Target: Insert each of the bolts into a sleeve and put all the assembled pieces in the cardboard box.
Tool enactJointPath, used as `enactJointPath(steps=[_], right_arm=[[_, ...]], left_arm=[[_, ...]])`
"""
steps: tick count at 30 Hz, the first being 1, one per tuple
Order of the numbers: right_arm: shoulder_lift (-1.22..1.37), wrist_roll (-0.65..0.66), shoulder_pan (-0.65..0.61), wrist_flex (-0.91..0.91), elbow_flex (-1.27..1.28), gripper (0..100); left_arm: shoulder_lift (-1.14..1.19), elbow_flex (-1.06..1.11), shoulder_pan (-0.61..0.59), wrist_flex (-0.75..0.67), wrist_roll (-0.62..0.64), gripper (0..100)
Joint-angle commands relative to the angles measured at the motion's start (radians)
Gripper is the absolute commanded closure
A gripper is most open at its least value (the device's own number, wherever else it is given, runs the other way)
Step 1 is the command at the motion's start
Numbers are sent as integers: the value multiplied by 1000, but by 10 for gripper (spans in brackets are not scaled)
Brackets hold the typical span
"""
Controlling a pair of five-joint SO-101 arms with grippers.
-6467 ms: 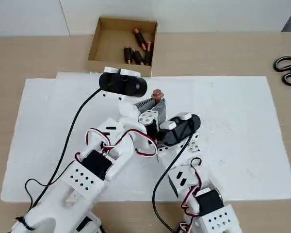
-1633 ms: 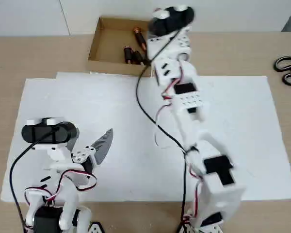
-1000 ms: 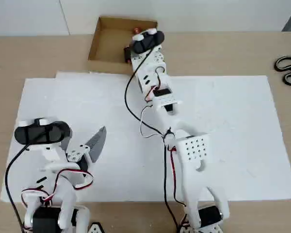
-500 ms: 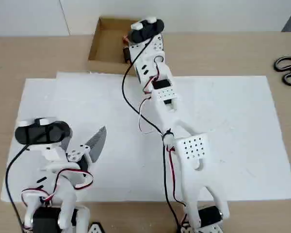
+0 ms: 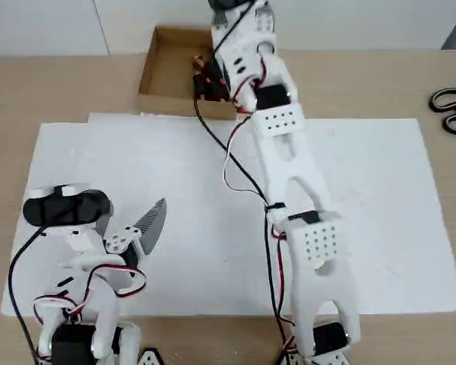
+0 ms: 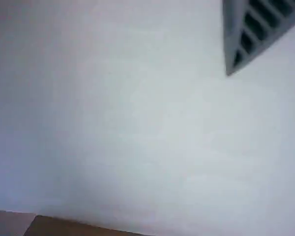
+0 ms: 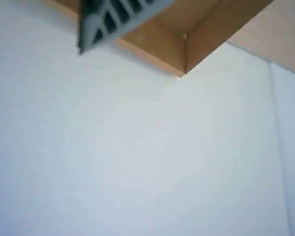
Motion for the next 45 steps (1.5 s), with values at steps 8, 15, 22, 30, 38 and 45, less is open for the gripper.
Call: enactJointPath(steps=[8,15,22,30,38,45], right_arm=[[-552,9,-31,829,-58,749],[-756,6,-30,1199,-43,749],[-1033,9,24,1201,229,750],[-1535,8,27,1191,836,750],[-2052,9,31,898,1608,750],[-2578,9,33,515,2217,750]], left_arm=[[-6,-4,2,-2,2,687],[-6,-2,3,0,2,687],[-6,19,3,-5,2,687],[-6,19,-3,-5,-2,687],[-8,19,-3,-2,-3,687],[-8,70,-5,0,-3,687]])
